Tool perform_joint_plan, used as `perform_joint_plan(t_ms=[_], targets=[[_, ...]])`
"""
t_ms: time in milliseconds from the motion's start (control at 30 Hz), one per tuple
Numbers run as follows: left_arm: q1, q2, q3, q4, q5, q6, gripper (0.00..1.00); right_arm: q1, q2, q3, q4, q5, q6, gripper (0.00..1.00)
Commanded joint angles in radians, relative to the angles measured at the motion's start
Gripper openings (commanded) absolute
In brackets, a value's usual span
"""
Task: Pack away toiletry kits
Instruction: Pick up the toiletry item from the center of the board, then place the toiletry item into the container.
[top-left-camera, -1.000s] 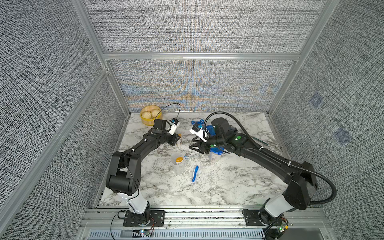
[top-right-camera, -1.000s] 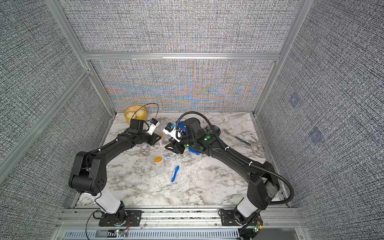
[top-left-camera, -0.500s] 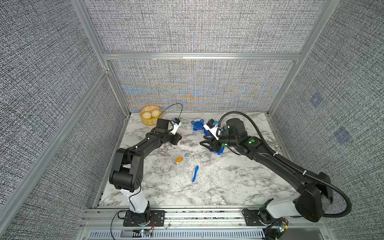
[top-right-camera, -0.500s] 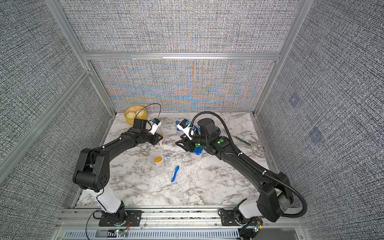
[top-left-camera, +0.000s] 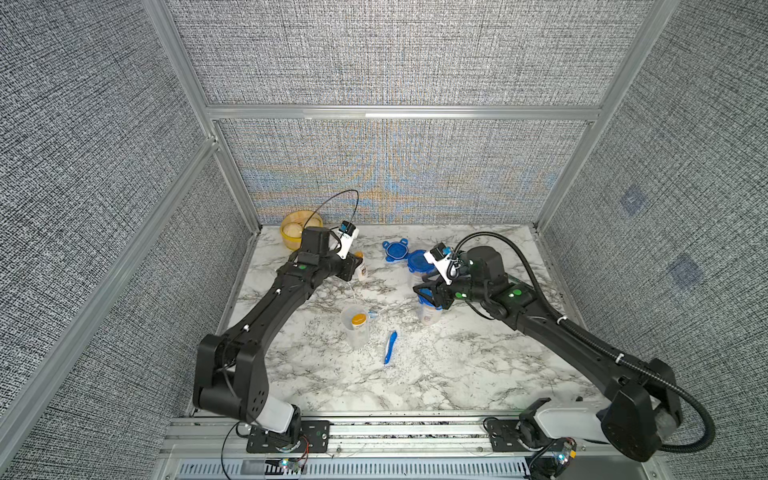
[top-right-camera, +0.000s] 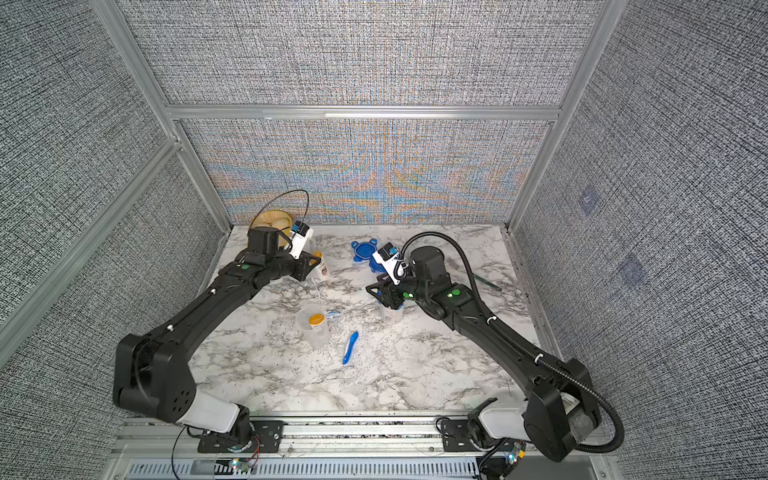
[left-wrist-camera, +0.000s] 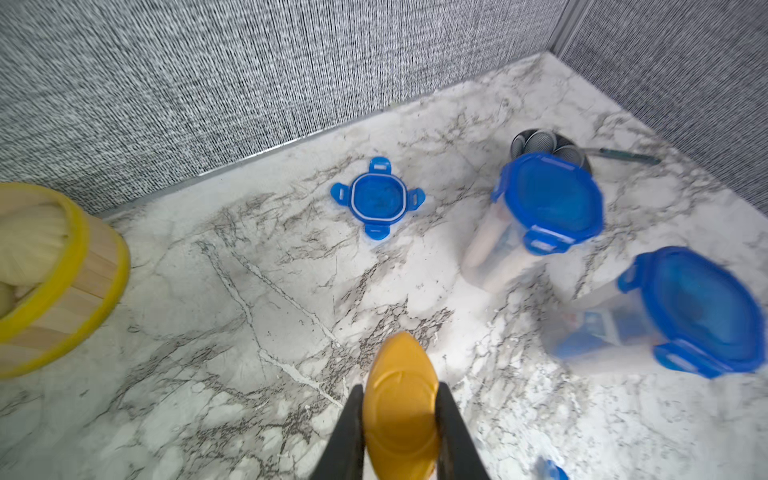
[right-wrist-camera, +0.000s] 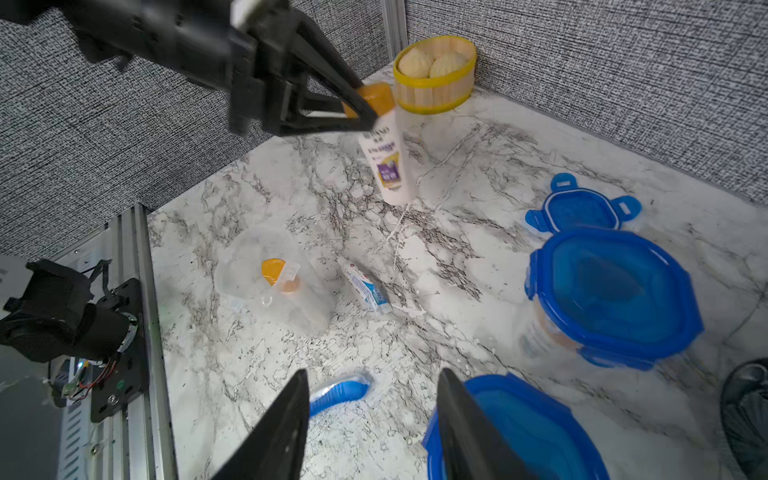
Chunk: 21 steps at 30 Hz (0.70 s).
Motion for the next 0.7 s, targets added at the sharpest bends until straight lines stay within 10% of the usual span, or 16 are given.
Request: perform_joint_plan(t_ms=[0,300,667], targets=[[-0.014,-0.104,0.04,-0.207,-0.078,-0.063,0.11,-0.027,-0.022,-0.024,0.012,0.012,0.038,0.52],[-0.046,-0.314,0.149,-0.718,0.005,0.071,0.11,-0.119,-0.067,-0.104,0.02,-0.04,0.055,0.52],[-0.045,-0.385,-0.001,-0.581,0.083,0.062,0.08,-0.154,-0.069,-0.116,0.034,-0.097,0.076,0.52]])
